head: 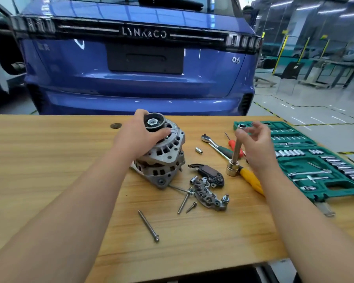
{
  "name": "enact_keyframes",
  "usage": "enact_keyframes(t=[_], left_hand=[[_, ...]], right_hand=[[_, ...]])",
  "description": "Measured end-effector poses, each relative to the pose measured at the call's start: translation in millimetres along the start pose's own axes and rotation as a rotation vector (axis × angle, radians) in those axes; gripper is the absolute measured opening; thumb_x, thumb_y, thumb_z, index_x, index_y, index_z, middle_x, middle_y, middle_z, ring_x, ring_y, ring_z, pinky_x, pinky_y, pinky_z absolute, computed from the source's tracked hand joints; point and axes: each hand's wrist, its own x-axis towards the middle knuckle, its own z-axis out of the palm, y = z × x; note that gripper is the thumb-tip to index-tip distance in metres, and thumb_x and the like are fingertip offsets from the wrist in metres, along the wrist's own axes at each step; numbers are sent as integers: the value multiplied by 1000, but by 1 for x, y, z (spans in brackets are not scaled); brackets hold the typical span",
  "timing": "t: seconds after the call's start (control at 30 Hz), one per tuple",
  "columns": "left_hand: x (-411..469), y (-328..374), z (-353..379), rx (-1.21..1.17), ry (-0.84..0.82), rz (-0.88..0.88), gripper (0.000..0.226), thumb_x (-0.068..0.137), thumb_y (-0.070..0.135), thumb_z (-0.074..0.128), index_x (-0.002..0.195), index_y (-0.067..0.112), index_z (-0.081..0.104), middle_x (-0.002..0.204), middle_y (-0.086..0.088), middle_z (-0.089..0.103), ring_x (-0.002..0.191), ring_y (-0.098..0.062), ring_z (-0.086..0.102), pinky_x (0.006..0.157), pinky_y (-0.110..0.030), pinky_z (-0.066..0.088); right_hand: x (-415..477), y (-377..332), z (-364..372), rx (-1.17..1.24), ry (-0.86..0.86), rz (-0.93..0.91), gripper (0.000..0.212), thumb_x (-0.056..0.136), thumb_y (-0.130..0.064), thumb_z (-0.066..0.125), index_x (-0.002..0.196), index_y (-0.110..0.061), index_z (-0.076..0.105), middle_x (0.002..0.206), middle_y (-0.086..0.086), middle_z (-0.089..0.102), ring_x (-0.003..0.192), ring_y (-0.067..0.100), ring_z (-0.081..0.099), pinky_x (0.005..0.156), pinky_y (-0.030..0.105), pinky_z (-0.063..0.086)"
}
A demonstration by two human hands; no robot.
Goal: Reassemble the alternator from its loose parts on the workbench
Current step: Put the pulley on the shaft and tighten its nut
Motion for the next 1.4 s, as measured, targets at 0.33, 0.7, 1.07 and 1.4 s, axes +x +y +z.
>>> enact_keyframes(t=[0.33, 0.7, 1.07, 1.4], left_hand=[[-7, -29, -16, 30, -211, -153, 121, 33, 96, 49, 132, 28, 43, 117, 3, 62, 98, -21, 60, 79, -39, 52], [-16, -72, -18, -441, -341, -322, 70, 59, 80, 57, 114, 37, 60, 110, 9, 70, 103, -13, 63, 88, -39, 52], [-35, -77, -10, -589, -209, -333, 69, 64, 76, 58, 123, 40, 51, 108, 13, 65, 101, -15, 64, 77, -29, 48], [-35, -80, 8, -1040, -180, -290, 52, 80, 54, 56, 123, 25, 62, 117, -2, 70, 109, -19, 66, 87, -34, 50]], right_hand=[[-41, -69, 117, -258, -447, 77, 58, 97, -46, 44, 147, -19, 30, 152, 2, 32, 125, 21, 42, 97, 34, 35], [-50, -52, 154, 10, -189, 166, 50, 94, -14, 41, 142, -27, 35, 144, -3, 34, 93, 8, 45, 69, 23, 36], [-10, -39, 155, -29, -414, 111, 34, 96, -27, 46, 129, -34, 50, 110, -10, 61, 92, 8, 63, 73, 31, 53], [8, -35, 152, -133, -532, -4, 36, 102, -31, 43, 137, -33, 47, 124, -6, 59, 103, 13, 61, 83, 36, 53]])
